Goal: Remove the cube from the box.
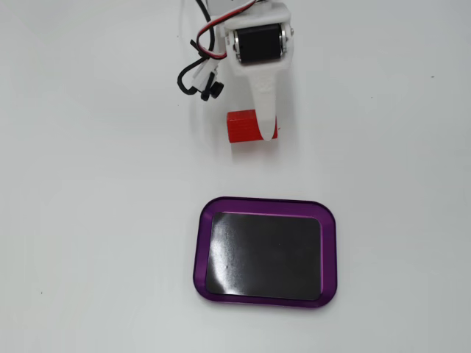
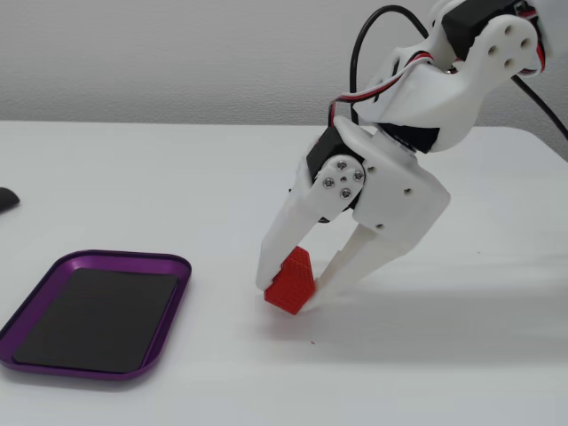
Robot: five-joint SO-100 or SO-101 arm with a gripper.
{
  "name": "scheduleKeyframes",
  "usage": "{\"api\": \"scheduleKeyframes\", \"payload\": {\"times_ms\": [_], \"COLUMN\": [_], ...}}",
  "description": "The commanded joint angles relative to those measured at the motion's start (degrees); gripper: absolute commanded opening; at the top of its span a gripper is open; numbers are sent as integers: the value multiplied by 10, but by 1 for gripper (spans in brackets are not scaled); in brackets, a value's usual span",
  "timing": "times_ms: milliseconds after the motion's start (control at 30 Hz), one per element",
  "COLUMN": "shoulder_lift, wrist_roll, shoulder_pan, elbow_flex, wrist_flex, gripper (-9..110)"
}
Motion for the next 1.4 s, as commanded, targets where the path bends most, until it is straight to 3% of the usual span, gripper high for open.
{"api": "scheduleKeyframes", "payload": {"times_ms": [0,300,567,867,1200,1367], "shoulder_lift": [25,31,32,45,318,483], "wrist_roll": [1,4,5,-1,4,7], "shoulder_pan": [-4,-34,-34,-29,-20,76], "elbow_flex": [9,31,30,-6,-145,-118], "wrist_flex": [-8,-6,-3,42,156,157], "gripper": [1,1,17,19,19,19]}}
